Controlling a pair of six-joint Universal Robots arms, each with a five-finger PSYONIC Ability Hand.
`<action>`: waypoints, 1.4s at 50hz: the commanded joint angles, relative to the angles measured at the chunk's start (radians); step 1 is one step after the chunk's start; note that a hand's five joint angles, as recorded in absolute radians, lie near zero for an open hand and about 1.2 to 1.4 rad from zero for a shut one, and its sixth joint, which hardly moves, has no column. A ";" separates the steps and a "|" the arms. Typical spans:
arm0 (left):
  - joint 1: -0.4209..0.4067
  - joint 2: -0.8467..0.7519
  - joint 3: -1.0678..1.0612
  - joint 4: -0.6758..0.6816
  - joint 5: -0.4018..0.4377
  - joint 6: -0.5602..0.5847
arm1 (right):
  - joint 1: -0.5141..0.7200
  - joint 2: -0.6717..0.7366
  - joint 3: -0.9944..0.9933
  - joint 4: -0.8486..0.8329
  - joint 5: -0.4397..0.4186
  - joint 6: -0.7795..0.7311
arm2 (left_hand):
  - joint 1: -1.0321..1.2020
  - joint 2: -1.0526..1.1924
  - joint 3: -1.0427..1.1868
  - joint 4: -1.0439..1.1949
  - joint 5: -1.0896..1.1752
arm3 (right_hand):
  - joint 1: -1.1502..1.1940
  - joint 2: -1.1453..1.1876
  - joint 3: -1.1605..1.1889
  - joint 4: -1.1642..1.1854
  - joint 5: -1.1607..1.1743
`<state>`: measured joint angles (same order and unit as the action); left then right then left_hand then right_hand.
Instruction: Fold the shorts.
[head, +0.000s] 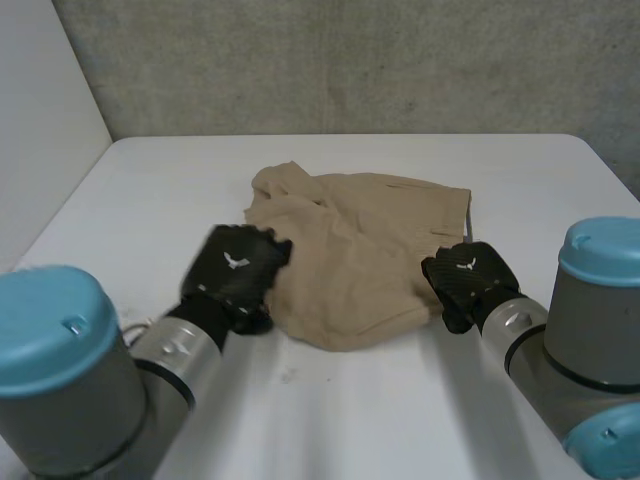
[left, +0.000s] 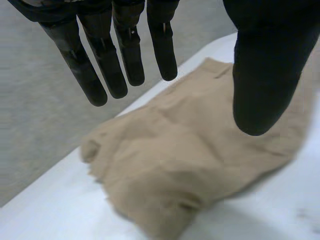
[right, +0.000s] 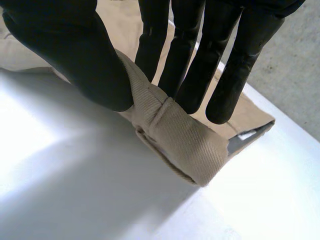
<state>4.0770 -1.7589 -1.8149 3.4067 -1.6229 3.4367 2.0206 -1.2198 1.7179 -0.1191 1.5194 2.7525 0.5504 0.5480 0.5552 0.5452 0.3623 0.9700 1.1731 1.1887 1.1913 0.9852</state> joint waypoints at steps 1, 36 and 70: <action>0.098 0.009 -0.024 0.006 0.012 -0.045 | 0.000 -0.006 0.039 -0.027 -0.001 0.074 | 0.054 0.056 0.049 0.059 0.067 | 0.426 0.223 0.208 0.205 0.237; 0.233 -0.367 0.164 0.006 0.153 -0.068 | 0.001 -0.006 0.034 -0.027 -0.007 0.148 | 0.221 0.223 0.216 0.226 0.234 | 0.426 0.223 0.208 0.205 0.237; 0.214 -0.458 0.278 -0.086 0.156 -0.070 | -0.005 -0.004 0.032 -0.033 -0.007 0.145 | 0.274 0.276 0.269 0.279 0.287 | 0.426 0.223 0.208 0.205 0.237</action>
<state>4.2908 -2.2054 -1.5491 3.3399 -1.4667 3.3676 2.0156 -1.2241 1.7514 -0.1519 1.5125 2.8976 0.7065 0.7054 0.7048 0.7064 0.5225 0.9700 1.1731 1.1969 1.1913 0.9852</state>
